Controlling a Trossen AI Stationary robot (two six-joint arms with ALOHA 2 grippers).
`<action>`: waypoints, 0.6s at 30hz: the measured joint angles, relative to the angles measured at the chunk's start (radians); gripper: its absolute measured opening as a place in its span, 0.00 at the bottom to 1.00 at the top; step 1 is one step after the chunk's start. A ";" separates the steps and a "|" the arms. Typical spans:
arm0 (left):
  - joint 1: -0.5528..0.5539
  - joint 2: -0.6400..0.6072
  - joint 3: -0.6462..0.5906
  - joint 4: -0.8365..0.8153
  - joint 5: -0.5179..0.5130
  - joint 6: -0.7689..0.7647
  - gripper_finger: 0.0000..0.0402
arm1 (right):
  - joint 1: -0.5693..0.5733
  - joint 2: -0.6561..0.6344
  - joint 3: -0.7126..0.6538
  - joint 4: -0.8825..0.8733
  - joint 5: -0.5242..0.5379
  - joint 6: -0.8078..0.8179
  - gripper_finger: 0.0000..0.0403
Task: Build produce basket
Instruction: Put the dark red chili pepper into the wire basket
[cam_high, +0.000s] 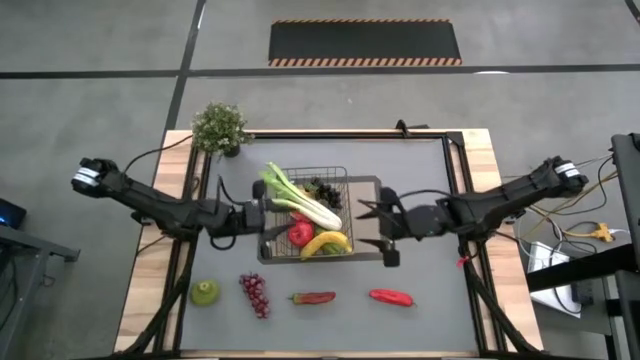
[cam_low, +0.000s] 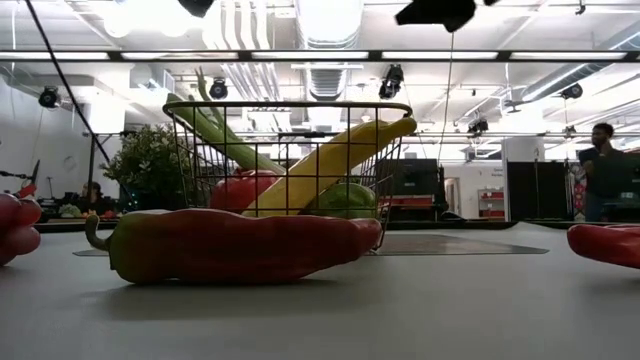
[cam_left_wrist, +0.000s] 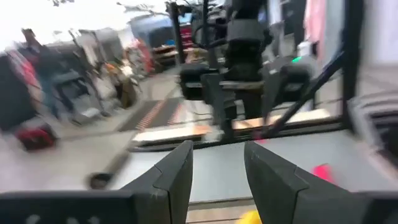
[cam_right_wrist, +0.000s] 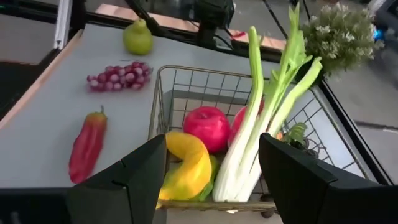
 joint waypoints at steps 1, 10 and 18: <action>-0.019 0.016 0.013 0.001 0.001 -0.039 0.32 | 0.006 -0.016 -0.022 0.013 0.000 -0.013 0.60; -0.184 0.210 0.262 -0.340 -0.084 -0.348 0.32 | 0.007 -0.128 -0.137 0.073 0.003 -0.109 0.59; -0.233 0.467 0.584 -1.125 0.285 -0.819 0.32 | 0.007 -0.174 -0.142 0.009 0.003 -0.129 0.59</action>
